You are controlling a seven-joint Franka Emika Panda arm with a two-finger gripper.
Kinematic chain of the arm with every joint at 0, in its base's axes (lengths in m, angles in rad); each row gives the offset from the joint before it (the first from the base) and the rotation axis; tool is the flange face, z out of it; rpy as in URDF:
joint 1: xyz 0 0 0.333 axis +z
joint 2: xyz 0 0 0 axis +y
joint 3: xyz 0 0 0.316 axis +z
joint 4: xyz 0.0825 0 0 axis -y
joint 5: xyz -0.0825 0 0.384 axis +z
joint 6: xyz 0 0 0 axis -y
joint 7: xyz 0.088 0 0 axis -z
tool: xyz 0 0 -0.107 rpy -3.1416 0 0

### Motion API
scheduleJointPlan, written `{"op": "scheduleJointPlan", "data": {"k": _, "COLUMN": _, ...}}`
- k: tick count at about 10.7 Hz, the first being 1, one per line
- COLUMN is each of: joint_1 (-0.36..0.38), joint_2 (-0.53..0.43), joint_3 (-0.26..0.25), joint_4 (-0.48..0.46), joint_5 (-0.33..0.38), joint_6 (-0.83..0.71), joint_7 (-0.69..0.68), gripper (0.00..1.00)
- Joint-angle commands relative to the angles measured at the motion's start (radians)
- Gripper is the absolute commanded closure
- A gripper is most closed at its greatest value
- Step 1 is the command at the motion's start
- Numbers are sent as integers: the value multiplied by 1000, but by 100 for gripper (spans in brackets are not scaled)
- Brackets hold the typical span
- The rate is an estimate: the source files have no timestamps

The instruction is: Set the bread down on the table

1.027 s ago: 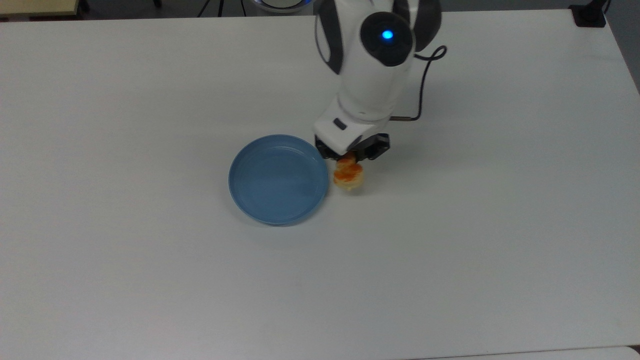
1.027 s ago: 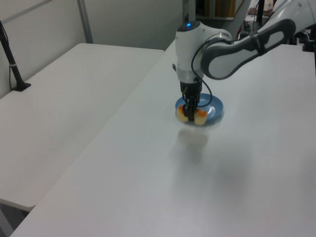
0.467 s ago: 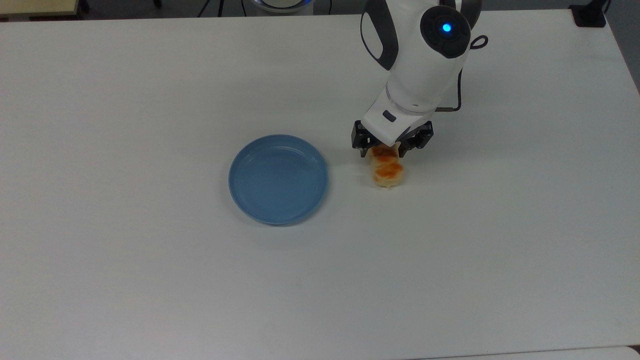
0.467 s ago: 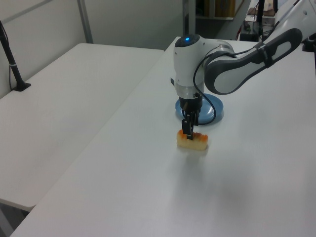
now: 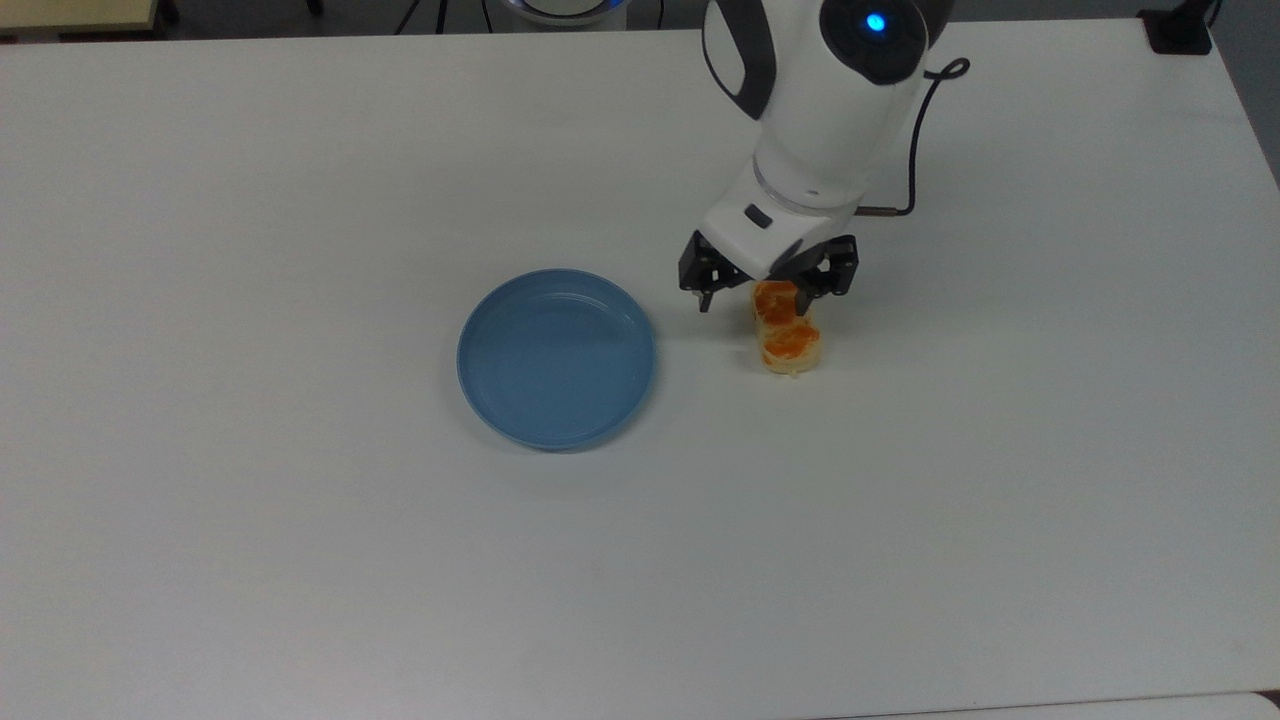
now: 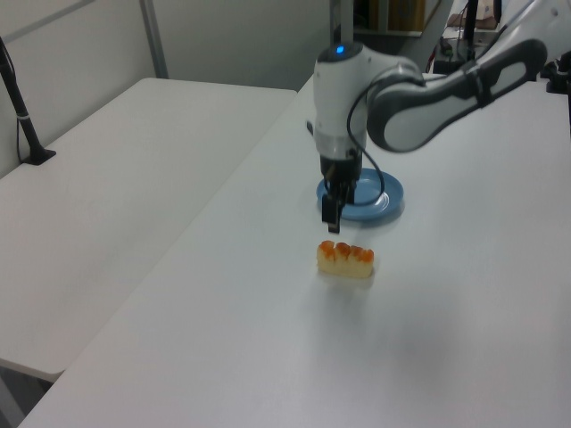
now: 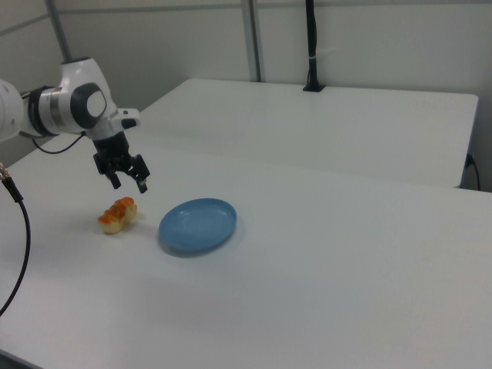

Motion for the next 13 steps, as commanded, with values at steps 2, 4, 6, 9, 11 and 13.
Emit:
{"op": "scheduleJointPlan", "data": {"k": 2, "joint_1": -126, "joint_2": -172, "joint_3": -8, "joint_4": -17, "joint_5": 1, "joint_6": -174, "joint_7": -143, "gripper": 0}}
{"op": "scheduleJointPlan", "data": {"k": 4, "joint_1": -210, "joint_2": -255, "joint_3": -7, "joint_4": -17, "joint_5": 3, "joint_6": -265, "joint_7": -245, "gripper": 0}}
{"op": "scheduleJointPlan", "data": {"k": 6, "joint_1": -275, "joint_2": -330, "joint_3": -7, "joint_4": -21, "joint_5": 3, "joint_6": -345, "joint_7": -265, "gripper": 0}}
{"op": "scheduleJointPlan", "data": {"k": 9, "joint_1": -336, "joint_2": -401, "joint_3": -7, "joint_4": -28, "joint_5": 6, "joint_6": -398, "joint_7": -323, "gripper": 0}}
{"op": "scheduleJointPlan", "data": {"k": 11, "joint_1": -350, "joint_2": -413, "joint_3": -7, "joint_4": -32, "joint_5": 6, "joint_6": -406, "joint_7": -362, "gripper": 0}}
{"op": "scheduleJointPlan", "data": {"k": 13, "joint_1": -349, "joint_2": -413, "joint_3": -5, "joint_4": -32, "joint_5": 6, "joint_6": -410, "joint_7": -351, "gripper": 0}}
